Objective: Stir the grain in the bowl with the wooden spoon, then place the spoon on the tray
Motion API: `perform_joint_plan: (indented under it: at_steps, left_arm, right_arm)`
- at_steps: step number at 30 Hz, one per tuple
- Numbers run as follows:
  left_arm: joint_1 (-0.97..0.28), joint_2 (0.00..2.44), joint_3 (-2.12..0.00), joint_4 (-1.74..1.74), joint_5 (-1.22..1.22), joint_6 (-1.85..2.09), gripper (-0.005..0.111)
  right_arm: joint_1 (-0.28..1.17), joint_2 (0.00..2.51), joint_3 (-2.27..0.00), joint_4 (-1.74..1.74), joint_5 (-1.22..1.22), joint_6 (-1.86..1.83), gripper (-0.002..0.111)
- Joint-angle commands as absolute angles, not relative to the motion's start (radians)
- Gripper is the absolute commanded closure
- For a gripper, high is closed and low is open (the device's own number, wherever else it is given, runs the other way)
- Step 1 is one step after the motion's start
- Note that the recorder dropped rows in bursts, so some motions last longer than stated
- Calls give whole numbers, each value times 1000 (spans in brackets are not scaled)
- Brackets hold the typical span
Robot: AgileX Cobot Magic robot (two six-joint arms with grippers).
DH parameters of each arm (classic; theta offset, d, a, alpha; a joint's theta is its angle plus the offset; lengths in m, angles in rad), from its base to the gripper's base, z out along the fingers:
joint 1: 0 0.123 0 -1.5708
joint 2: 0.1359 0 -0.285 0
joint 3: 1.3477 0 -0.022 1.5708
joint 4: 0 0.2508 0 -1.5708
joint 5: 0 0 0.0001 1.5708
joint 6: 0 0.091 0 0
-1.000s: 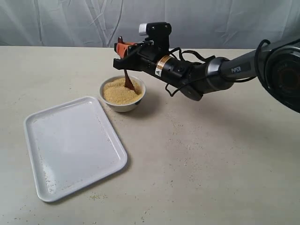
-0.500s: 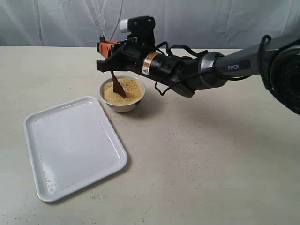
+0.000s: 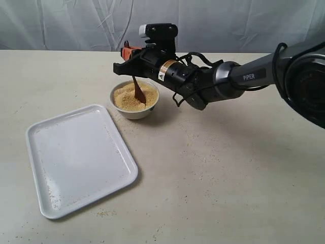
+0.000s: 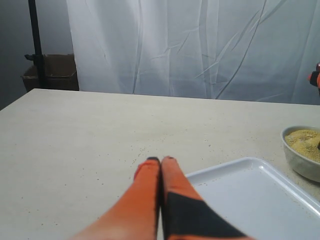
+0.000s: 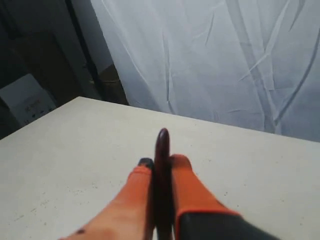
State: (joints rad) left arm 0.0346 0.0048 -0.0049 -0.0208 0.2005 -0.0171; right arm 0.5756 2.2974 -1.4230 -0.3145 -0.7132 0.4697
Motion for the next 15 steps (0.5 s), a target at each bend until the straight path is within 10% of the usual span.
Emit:
perform_joint_plan:
  at_steps: [1,15]
  left_arm:
    - [38,0,0,-20,187,-19,107]
    - [38,0,0,-20,187,-19,107]
  right_arm:
    - [568,2274,-1420,-342,-750,465,109]
    - [582,2075,-1422,-491,-776,631,109]
